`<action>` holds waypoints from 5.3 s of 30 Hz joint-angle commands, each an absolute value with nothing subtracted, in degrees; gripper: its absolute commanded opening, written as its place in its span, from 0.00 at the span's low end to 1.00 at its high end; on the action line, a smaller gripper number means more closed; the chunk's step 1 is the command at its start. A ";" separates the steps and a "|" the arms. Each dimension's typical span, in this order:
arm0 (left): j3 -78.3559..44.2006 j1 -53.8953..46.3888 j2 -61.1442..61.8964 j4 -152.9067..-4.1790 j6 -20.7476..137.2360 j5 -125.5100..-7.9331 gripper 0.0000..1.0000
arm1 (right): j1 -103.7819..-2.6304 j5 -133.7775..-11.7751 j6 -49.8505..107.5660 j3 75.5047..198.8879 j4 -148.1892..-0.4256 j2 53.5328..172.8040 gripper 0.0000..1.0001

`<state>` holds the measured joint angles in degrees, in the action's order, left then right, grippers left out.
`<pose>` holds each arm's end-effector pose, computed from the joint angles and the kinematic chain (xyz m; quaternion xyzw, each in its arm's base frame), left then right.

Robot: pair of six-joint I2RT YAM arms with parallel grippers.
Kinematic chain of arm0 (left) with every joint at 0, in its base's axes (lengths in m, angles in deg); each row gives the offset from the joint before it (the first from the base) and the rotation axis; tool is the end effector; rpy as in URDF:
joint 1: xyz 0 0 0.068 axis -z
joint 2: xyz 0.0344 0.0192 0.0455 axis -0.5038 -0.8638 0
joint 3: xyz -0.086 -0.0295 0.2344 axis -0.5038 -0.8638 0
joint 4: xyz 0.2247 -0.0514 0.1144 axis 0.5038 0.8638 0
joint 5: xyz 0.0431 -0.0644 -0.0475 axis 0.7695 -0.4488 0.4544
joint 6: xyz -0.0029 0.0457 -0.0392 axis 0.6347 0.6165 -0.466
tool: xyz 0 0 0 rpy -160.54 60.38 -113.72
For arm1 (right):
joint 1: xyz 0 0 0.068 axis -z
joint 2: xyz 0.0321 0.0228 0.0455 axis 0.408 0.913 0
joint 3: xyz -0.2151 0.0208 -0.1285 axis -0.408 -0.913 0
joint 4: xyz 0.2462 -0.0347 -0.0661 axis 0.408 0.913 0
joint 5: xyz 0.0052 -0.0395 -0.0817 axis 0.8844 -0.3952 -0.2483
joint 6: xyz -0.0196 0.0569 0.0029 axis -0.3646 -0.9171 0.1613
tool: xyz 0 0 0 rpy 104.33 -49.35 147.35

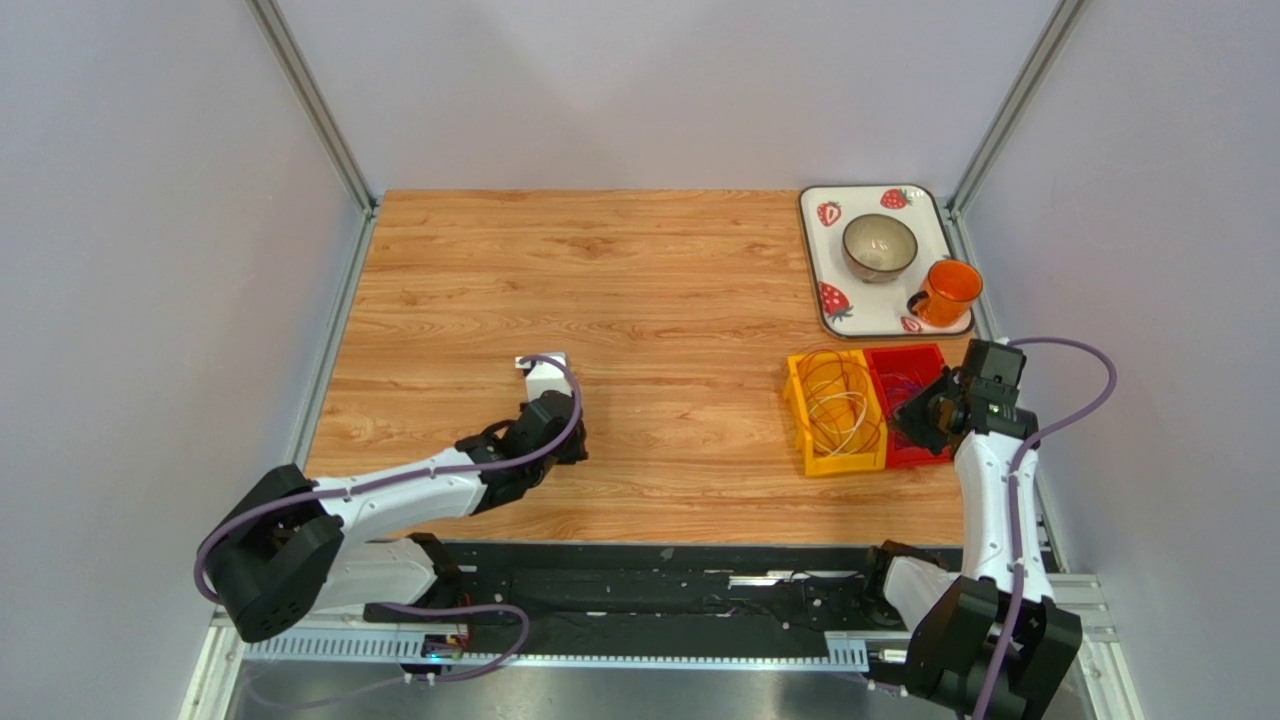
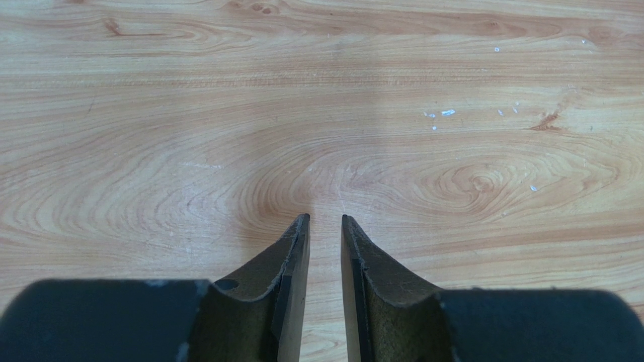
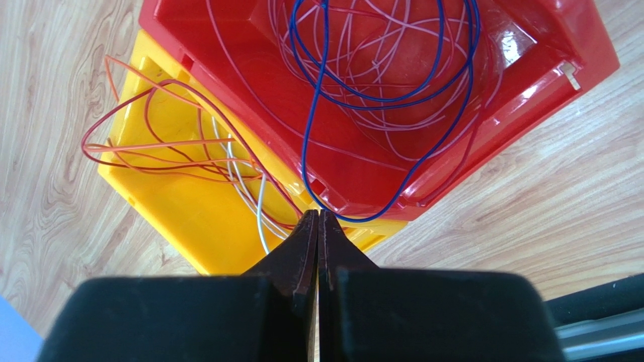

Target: Untangle the cables

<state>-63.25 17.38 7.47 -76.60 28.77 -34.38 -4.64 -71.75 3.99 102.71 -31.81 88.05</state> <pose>0.1711 -0.1606 0.1436 -0.0331 0.8974 -0.1409 0.4169 0.1863 -0.0586 0.2104 0.3946 0.8735 0.1016 0.2663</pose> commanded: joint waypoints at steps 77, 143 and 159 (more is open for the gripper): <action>-61.21 17.38 6.17 -77.58 28.43 -33.94 0.29 | -11.60 -91.57 -0.54 106.56 -34.56 94.49 0.00; -61.03 17.38 6.08 -77.32 28.34 -33.85 0.28 | -8.70 -86.75 1.66 104.63 -41.41 97.38 0.00; -61.21 17.38 6.26 -77.41 28.25 -33.85 0.28 | -8.70 -76.73 3.41 111.22 -44.41 104.16 0.00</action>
